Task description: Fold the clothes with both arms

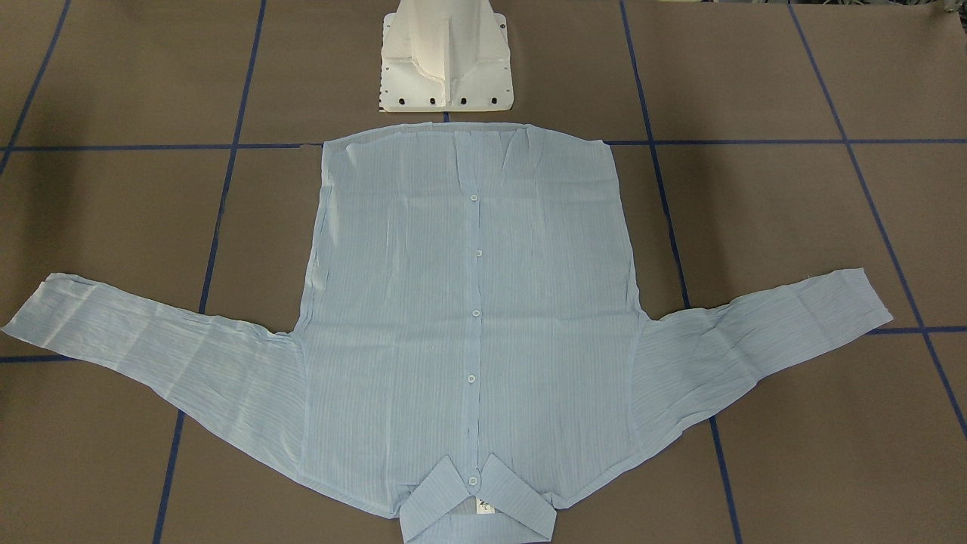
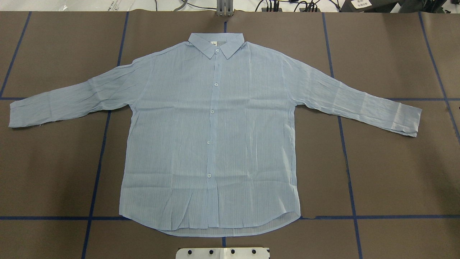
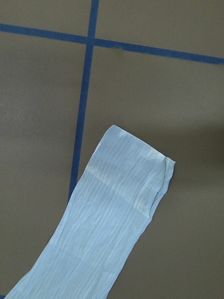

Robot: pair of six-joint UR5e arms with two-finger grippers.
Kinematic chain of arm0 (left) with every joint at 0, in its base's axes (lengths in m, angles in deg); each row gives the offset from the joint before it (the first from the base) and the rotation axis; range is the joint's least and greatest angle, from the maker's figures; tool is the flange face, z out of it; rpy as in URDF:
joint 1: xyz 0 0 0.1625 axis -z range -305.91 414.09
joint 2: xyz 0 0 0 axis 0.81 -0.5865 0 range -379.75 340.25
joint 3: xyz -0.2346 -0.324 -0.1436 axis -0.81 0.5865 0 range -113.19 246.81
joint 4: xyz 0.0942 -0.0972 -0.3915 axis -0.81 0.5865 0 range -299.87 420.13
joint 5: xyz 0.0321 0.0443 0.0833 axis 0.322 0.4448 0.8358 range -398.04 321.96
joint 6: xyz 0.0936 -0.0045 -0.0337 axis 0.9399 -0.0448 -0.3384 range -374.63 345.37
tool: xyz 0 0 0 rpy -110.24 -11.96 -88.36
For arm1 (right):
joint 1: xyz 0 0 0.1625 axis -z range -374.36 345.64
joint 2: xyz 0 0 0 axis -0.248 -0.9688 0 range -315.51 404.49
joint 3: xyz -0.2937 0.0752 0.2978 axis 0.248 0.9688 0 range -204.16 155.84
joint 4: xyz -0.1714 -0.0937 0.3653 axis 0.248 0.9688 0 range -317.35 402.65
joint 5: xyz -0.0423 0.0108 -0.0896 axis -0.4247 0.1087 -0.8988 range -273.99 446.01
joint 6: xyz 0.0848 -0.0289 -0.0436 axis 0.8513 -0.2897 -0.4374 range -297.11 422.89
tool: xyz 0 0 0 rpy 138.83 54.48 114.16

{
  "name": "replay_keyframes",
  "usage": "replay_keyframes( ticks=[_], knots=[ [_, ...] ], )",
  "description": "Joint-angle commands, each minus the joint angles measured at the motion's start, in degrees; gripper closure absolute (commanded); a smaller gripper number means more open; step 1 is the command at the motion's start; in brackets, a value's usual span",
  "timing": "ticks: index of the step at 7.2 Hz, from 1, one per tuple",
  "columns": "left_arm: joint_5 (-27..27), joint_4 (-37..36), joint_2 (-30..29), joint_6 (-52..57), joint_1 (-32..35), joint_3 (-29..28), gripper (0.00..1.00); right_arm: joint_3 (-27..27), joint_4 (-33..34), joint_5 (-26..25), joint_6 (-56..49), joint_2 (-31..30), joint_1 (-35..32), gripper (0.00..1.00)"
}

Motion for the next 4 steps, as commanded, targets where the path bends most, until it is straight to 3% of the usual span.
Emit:
replay_keyframes(
  ticks=[1,2,4],
  knots=[
    [-0.16,0.41,0.3,-2.05,0.0,-0.58,0.0,0.63,0.01,-0.31,0.08,1.39,0.89,0.0],
    [-0.25,0.41,0.66,-1.88,0.0,-0.67,0.0,8.21,-2.33,-0.13,0.16,7.32,2.02,0.0],
    [-0.25,0.41,0.92,-2.05,0.0,-0.58,0.0,18.87,-15.02,-0.13,1.9,11.75,4.04,0.0]
  ],
)
